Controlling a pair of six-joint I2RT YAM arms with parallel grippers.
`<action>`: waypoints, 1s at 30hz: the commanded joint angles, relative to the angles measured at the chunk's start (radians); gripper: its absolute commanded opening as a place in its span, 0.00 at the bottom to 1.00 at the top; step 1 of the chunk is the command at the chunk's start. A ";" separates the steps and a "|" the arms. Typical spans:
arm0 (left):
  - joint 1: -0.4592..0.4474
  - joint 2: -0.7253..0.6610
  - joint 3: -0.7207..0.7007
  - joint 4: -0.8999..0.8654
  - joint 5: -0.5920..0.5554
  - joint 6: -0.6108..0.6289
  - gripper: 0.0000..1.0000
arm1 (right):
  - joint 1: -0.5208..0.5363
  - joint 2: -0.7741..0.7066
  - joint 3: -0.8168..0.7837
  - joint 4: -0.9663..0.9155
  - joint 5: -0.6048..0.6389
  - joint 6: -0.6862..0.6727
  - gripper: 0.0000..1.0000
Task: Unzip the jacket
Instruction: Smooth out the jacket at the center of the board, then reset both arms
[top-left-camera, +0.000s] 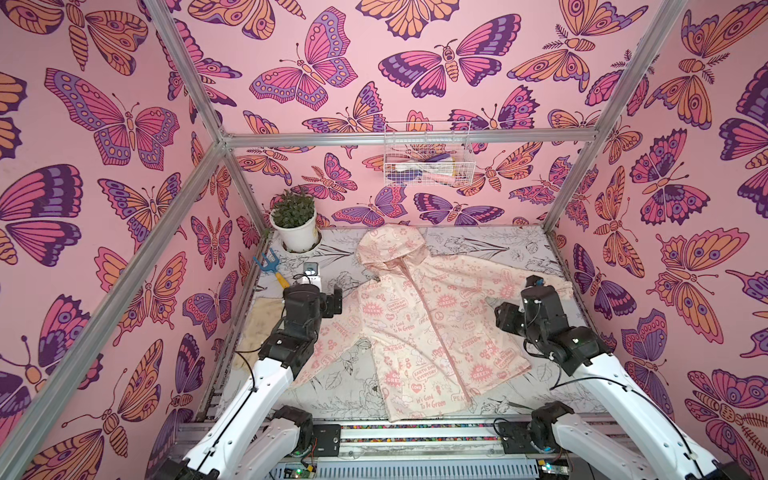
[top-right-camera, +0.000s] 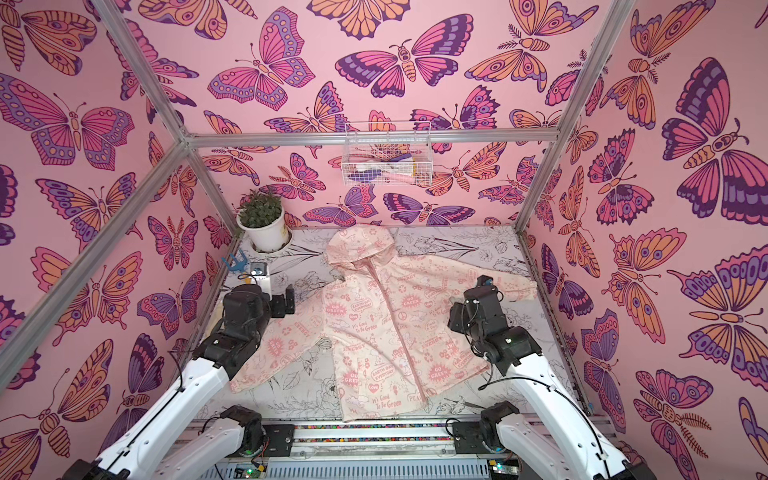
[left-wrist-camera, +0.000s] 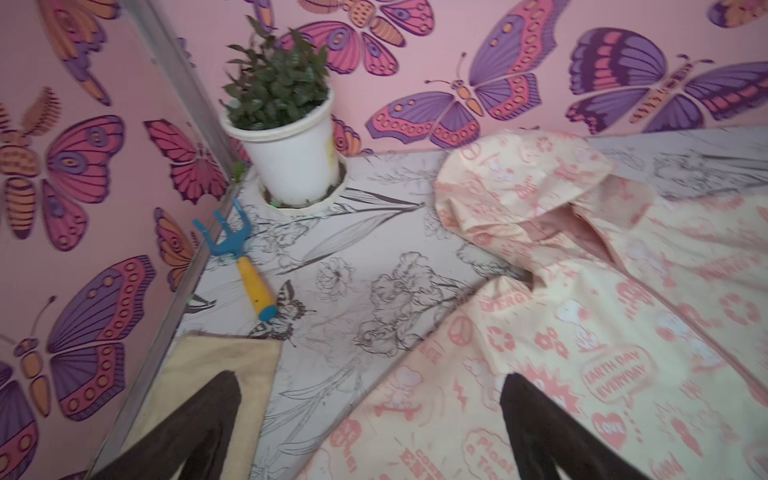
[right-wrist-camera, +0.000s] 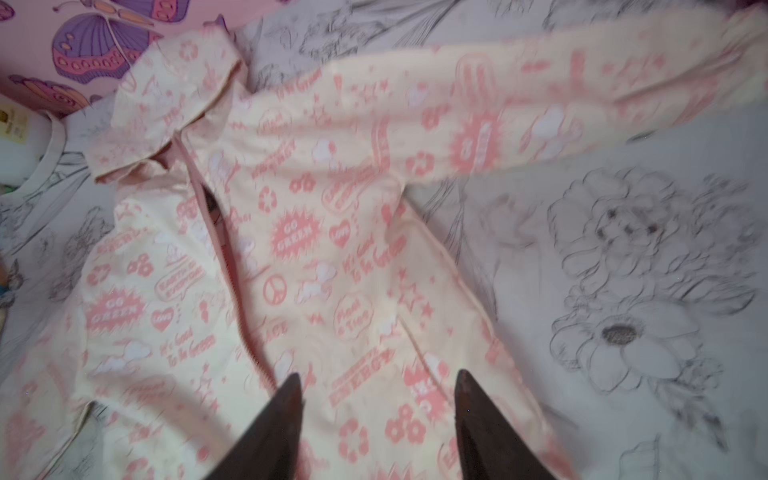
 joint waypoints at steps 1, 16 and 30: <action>0.072 -0.038 -0.060 0.078 -0.086 -0.038 1.00 | -0.050 -0.011 -0.123 0.408 0.185 -0.336 0.79; 0.160 -0.068 -0.415 0.450 -0.090 -0.161 1.00 | -0.289 0.677 -0.378 1.421 -0.021 -0.408 0.99; 0.188 0.565 -0.265 0.872 0.169 0.071 0.98 | -0.297 0.641 -0.348 1.311 -0.091 -0.425 0.99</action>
